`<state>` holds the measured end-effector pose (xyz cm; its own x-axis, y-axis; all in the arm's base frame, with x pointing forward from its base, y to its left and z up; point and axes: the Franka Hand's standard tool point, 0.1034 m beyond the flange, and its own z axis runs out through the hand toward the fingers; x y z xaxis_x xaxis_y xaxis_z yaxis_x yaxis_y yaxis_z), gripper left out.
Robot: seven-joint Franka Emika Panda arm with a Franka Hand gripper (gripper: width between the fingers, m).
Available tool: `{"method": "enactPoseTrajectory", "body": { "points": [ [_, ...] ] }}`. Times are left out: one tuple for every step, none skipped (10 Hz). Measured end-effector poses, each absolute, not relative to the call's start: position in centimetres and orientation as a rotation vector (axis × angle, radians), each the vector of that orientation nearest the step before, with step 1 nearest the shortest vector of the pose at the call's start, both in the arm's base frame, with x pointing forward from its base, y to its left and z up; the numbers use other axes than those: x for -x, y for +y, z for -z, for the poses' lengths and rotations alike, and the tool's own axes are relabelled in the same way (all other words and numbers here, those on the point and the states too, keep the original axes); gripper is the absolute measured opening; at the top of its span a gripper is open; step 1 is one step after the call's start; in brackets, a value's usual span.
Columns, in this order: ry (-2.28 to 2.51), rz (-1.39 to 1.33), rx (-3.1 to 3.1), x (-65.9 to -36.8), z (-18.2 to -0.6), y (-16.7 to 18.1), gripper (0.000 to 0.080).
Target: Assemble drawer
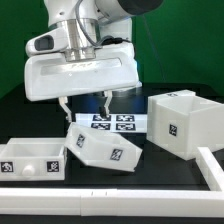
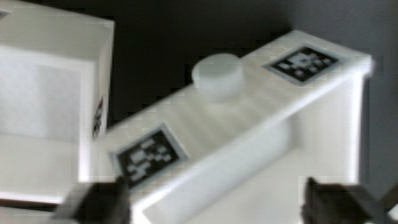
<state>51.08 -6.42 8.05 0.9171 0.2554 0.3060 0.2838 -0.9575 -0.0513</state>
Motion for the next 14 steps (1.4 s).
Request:
{"method": "enactPoseTrajectory", "body": {
  "points": [
    [-0.415,0.454,2.986,-51.2,-8.1,-6.4,0.0569],
    [-0.431,0.451,2.992,-51.5,-8.5,-6.1,0.0634],
    [-0.491,0.45,2.994,-51.9,-8.6,-5.9,0.0645],
    [-0.62,0.452,2.988,-52.4,-8.6,-5.3,0.0645],
    [-0.764,0.465,2.977,-53.3,-8.6,-4.3,0.0648],
    [-0.858,0.465,2.961,-53.5,-8.5,-3.3,0.0648],
    [-0.896,0.45,2.951,-53.4,-8.2,-3.0,0.0649],
    [-0.875,0.45,2.959,-53.4,-8.2,-3.3,0.0649],
    [-0.869,0.45,2.96,-53.4,-8.2,-3.4,0.0649],
    [-0.862,0.445,2.96,-53.3,-8.1,-3.3,0.0649],
    [-0.815,0.369,2.938,-52.5,-7.6,-2.9,0.0649],
    [-0.776,0.345,2.944,-52.1,-6.8,-2.2,0.0649],
    [-0.757,0.337,2.953,-51.5,-5.5,-0.8,0.0649],
    [-0.775,0.359,2.969,-51.0,-4.1,-0.4,0.0649]
  ]
}}
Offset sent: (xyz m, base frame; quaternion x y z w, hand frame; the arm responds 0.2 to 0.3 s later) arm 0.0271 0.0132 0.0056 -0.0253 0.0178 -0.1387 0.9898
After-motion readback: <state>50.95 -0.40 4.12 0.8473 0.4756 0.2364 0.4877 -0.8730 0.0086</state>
